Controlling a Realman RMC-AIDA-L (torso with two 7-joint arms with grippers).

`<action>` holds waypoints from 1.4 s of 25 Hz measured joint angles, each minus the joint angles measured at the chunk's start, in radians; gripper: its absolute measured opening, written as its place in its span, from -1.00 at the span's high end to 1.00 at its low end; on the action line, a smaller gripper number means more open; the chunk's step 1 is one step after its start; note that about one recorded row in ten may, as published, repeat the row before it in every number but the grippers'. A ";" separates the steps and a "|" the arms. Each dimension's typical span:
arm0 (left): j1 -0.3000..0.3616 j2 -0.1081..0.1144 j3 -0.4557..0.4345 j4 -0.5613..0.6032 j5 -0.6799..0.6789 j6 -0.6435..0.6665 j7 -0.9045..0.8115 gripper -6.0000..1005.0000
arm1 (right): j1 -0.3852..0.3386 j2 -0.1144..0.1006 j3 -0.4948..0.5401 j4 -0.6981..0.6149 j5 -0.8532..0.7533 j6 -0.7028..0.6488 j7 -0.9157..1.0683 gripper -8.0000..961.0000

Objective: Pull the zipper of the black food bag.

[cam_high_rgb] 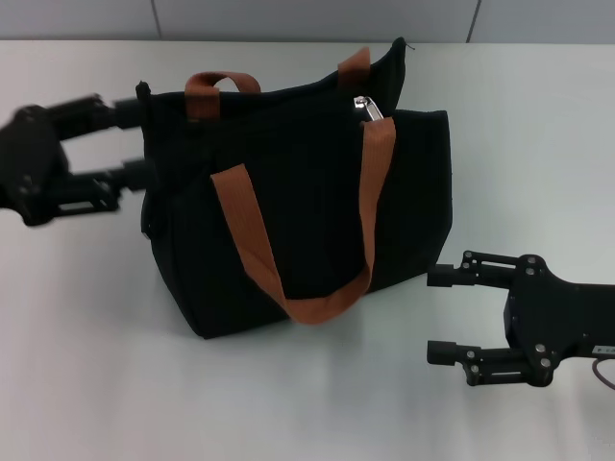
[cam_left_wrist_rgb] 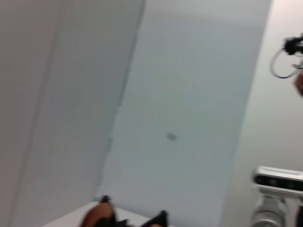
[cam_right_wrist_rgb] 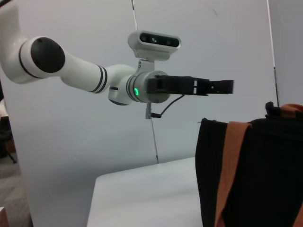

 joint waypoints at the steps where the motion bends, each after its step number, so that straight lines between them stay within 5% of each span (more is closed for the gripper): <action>1: 0.000 0.000 0.000 0.000 0.000 0.000 0.000 -0.48 | 0.002 0.001 0.000 0.000 0.000 0.011 0.000 -0.62; 4: -0.014 -0.036 0.073 0.001 -0.036 0.093 0.012 -0.62 | 0.003 0.001 0.000 0.004 -0.001 0.018 0.000 -0.62; 5: -0.001 -0.062 0.161 -0.002 -0.110 0.095 0.052 -0.62 | 0.004 0.002 0.000 0.009 -0.001 0.019 0.000 -0.62; 8: 0.046 -0.087 0.309 0.006 -0.242 0.096 0.154 -0.62 | 0.013 0.002 0.000 0.024 -0.002 0.037 0.000 -0.62; 15: 0.084 -0.101 0.469 -0.067 -0.269 0.092 0.326 -0.62 | 0.014 0.002 0.000 0.026 -0.004 0.045 0.000 -0.62; 24: 0.098 -0.093 0.470 -0.273 -0.156 -0.024 0.493 -0.62 | 0.010 0.000 -0.001 0.060 -0.007 0.036 -0.009 -0.62; 35: 0.096 -0.106 0.475 -0.291 -0.078 -0.135 0.519 -0.62 | 0.014 0.001 -0.002 0.152 -0.071 0.066 -0.129 -0.62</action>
